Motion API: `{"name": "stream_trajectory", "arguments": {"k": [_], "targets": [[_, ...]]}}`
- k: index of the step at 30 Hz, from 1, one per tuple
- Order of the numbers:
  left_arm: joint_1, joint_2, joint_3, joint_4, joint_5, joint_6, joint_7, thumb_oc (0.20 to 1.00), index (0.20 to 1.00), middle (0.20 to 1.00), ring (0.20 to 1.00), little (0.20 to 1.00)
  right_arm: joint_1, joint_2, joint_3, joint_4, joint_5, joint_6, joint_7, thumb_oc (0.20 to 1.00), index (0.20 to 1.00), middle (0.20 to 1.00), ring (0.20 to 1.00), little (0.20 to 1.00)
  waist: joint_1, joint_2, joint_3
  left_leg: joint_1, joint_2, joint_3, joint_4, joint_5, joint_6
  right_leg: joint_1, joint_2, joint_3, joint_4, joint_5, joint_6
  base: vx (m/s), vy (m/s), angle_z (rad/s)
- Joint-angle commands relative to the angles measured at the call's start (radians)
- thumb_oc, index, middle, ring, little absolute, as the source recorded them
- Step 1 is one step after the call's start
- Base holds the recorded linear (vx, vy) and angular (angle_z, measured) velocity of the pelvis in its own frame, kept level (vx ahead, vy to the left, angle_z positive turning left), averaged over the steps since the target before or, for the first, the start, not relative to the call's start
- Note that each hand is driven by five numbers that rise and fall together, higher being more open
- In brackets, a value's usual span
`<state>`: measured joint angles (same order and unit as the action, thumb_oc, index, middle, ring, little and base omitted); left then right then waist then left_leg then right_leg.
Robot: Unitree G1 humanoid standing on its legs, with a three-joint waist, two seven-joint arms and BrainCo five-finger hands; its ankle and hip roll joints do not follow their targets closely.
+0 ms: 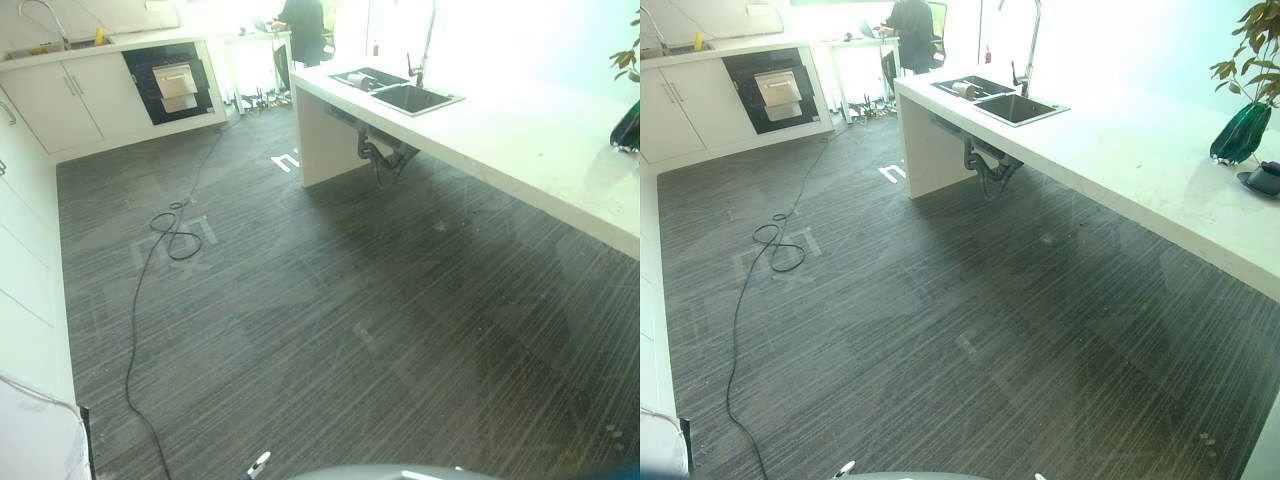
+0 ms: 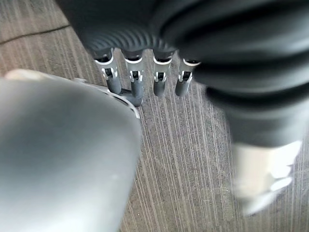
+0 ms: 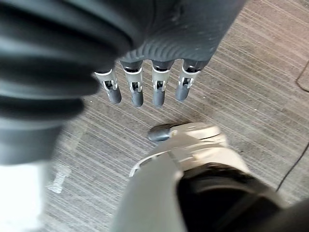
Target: Place the dishes in the dishwasher.
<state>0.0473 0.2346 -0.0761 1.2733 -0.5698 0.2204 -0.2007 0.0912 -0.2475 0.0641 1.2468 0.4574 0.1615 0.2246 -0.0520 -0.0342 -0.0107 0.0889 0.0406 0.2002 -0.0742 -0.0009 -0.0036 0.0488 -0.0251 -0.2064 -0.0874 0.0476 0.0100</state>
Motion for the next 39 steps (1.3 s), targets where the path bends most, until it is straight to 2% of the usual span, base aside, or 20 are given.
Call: {"name": "stream_trajectory", "arguments": {"k": [1,8,11,18,20,21,22,23,24,26,27,28,29,30,31,33,34,36,38,39], "targets": [[-0.056,-0.010,0.023,0.050,-0.026,-0.015,0.002,1.000,1.000,1.000,1.000,1.000,-0.076,-0.010,-0.022,0.046,0.034,-0.023,0.024,1.000,1.000,1.000,1.000,1.000,-0.021,0.021,0.028,0.002,0.019,0.019,-0.013,-0.031,-0.052,0.044,-0.049,0.021,0.000,-0.056,0.113,0.00,0.000,0.00],[-0.049,-0.009,0.040,0.051,-0.046,-0.054,0.048,1.000,1.000,1.000,1.000,1.000,-0.075,-0.009,-0.009,0.041,0.010,-0.041,0.021,1.000,1.000,1.000,1.000,1.000,-0.018,0.020,0.025,0.002,0.028,0.015,-0.013,-0.025,-0.058,0.048,-0.038,0.019,0.000,-0.064,0.105,-0.01,-0.055,0.01],[-0.046,-0.010,0.056,0.045,-0.039,-0.085,0.071,1.000,1.000,1.000,1.000,1.000,-0.086,-0.006,0.006,0.021,0.018,-0.088,0.026,1.000,1.000,1.000,1.000,1.000,-0.009,0.022,0.027,0.004,0.037,0.007,-0.013,-0.020,-0.065,0.056,-0.029,0.012,0.000,-0.073,0.097,0.02,-0.109,0.02],[-0.037,-0.019,0.070,0.031,-0.026,-0.086,0.085,1.000,1.000,1.000,1.000,1.000,-0.111,-0.013,0.028,-0.030,0.026,-0.146,0.020,1.000,1.000,1.000,1.000,1.000,0.014,0.022,0.051,0.036,0.048,-0.018,-0.013,0.000,-0.084,0.084,-0.002,0.018,0.000,-0.090,0.069,0.06,-0.141,0.12],[-0.036,-0.022,0.075,0.027,-0.028,-0.082,0.088,1.000,1.000,1.000,1.000,1.000,-0.119,-0.017,0.029,-0.044,0.032,-0.146,0.019,1.000,1.000,1.000,1.000,1.000,0.018,0.009,0.068,0.000,0.045,-0.013,0.082,-0.022,-0.086,0.093,-0.007,0.025,0.000,-0.087,0.058,0.04,-0.140,0.06],[-0.038,-0.024,0.085,0.022,-0.033,-0.071,0.094,1.000,1.000,1.000,1.000,1.000,-0.129,-0.023,0.029,-0.059,0.040,-0.148,0.012,1.000,1.000,1.000,1.000,1.000,0.026,-0.014,0.098,-0.105,0.055,-0.014,0.310,-0.003,-0.090,0.099,-0.013,0.029,0.000,-0.082,0.036,0.03,-0.212,0.02],[-0.038,-0.023,0.085,0.021,-0.033,-0.067,0.096,1.000,1.000,1.000,1.000,1.000,-0.134,-0.026,0.029,-0.064,0.041,-0.150,0.009,1.000,1.000,1.000,1.000,1.000,0.031,-0.026,0.117,-0.166,0.060,-0.024,0.429,0.016,-0.090,0.102,-0.016,0.035,0.000,-0.076,0.024,0.06,-0.241,0.21],[-0.037,-0.023,0.086,0.022,-0.029,-0.065,0.096,1.000,1.000,1.000,1.000,1.000,-0.137,-0.028,0.030,-0.069,0.046,-0.149,0.005,1.000,1.000,1.000,1.000,1.000,0.036,-0.032,0.133,-0.215,0.063,-0.033,0.513,0.027,-0.089,0.107,-0.015,0.039,0.000,-0.073,0.014,0.10,-0.161,0.40],[-0.035,-0.022,0.090,0.024,-0.026,-0.057,0.100,1.000,1.000,1.000,1.000,1.000,-0.140,-0.030,0.028,-0.070,0.047,-0.148,0.001,1.000,1.000,1.000,1.000,1.000,0.039,-0.030,0.146,-0.248,0.072,-0.027,0.536,0.038,-0.089,0.117,-0.009,0.043,0.000,-0.075,0.009,0.14,-0.095,0.48],[-0.032,-0.023,0.093,0.026,-0.024,-0.047,0.100,1.000,1.000,1.000,1.000,1.000,-0.142,-0.032,0.023,-0.068,0.039,-0.144,-0.002,1.000,1.000,1.000,1.000,1.000,0.045,-0.023,0.160,-0.264,0.082,-0.014,0.504,0.052,-0.090,0.134,-0.001,0.053,0.004,-0.084,0.009,0.22,0.016,-0.02],[-0.022,-0.026,0.103,0.035,-0.020,-0.042,0.097,1.000,1.000,1.000,1.000,1.000,-0.143,-0.035,0.015,-0.056,0.026,-0.142,0.004,1.000,1.000,1.000,1.000,1.000,0.047,-0.007,0.164,-0.264,0.092,0.017,0.386,0.079,-0.094,0.154,0.015,0.059,0.007,-0.101,0.016,0.32,0.089,-0.22],[-0.016,-0.028,0.105,0.038,-0.021,-0.040,0.097,1.000,1.000,1.000,1.000,1.000,-0.142,-0.036,0.010,-0.050,0.020,-0.144,0.007,1.000,1.000,1.000,1.000,1.000,0.051,-0.003,0.168,-0.249,0.092,0.032,0.323,0.092,-0.095,0.167,0.017,0.063,0.006,-0.107,0.021,0.49,0.170,-0.12],[-0.001,-0.033,0.109,0.044,-0.023,-0.033,0.104,1.000,1.000,1.000,1.000,1.000,-0.141,-0.046,-0.001,-0.034,0.002,-0.147,0.019,1.000,1.000,1.000,1.000,1.000,0.053,0.022,0.161,-0.237,0.110,0.041,0.157,0.143,-0.106,0.185,0.034,0.069,0.000,-0.124,0.032,0.55,0.192,-0.10],[0.008,-0.033,0.106,0.050,-0.027,-0.028,0.109,1.000,1.000,1.000,1.000,1.000,-0.135,-0.056,-0.008,-0.025,-0.005,-0.149,0.033,1.000,1.000,1.000,1.000,1.000,0.059,0.034,0.159,-0.220,0.122,0.037,0.028,0.192,-0.115,0.207,0.037,0.074,0.000,-0.144,0.041,0.64,0.215,-0.18],[0.017,-0.029,0.103,0.059,-0.033,-0.027,0.113,1.000,1.000,1.000,1.000,1.000,-0.130,-0.061,-0.010,-0.023,-0.013,-0.149,0.038,1.000,1.000,1.000,1.000,1.000,0.064,0.039,0.158,-0.236,0.137,0.018,-0.013,0.221,-0.125,0.228,0.039,0.075,0.000,-0.166,0.046,0.52,0.162,-0.26],[0.033,-0.021,0.111,0.080,-0.057,-0.019,0.122,1.000,1.000,1.000,1.000,1.000,-0.124,-0.071,-0.005,-0.019,-0.015,-0.133,0.037,1.000,1.000,1.000,1.000,1.000,0.073,0.041,0.146,-0.280,0.165,-0.021,-0.013,0.242,-0.134,0.282,0.036,0.095,0.000,-0.225,0.049,0.65,0.221,-0.40],[0.036,-0.019,0.118,0.087,-0.056,-0.018,0.117,1.000,1.000,1.000,1.000,1.000,-0.125,-0.072,-0.007,-0.015,-0.013,-0.122,0.031,1.000,1.000,1.000,1.000,1.000,0.076,0.041,0.141,-0.275,0.164,-0.019,-0.013,0.239,-0.132,0.301,0.030,0.104,0.004,-0.243,0.051,0.67,0.263,-0.47],[0.039,-0.014,0.135,0.094,-0.045,-0.019,0.106,1.000,1.000,1.000,1.000,1.000,-0.122,-0.067,-0.019,0.000,-0.016,-0.111,0.017,1.000,1.000,1.000,1.000,1.000,0.083,0.035,0.121,-0.244,0.145,0.005,-0.013,0.192,-0.107,0.321,0.002,0.114,0.051,-0.282,0.073,0.55,0.250,-0.49],[0.035,-0.011,0.144,0.096,-0.031,-0.017,0.100,1.000,1.000,1.000,1.000,1.000,-0.118,-0.062,-0.031,0.011,-0.015,-0.111,0.011,1.000,1.000,1.000,1.000,1.000,0.088,0.033,0.114,-0.233,0.136,0.014,-0.010,0.187,-0.095,0.328,-0.013,0.114,0.079,-0.300,0.081,0.47,0.219,-0.48],[0.027,-0.005,0.148,0.093,-0.014,-0.010,0.099,1.000,1.000,1.000,1.000,1.000,-0.110,-0.054,-0.042,0.019,-0.014,-0.115,0.003,1.000,1.000,1.000,1.000,1.000,0.092,0.029,0.108,-0.239,0.123,0.023,0.015,0.183,-0.088,0.339,-0.028,0.101,0.110,-0.318,0.097,0.58,0.275,-0.33]]}}
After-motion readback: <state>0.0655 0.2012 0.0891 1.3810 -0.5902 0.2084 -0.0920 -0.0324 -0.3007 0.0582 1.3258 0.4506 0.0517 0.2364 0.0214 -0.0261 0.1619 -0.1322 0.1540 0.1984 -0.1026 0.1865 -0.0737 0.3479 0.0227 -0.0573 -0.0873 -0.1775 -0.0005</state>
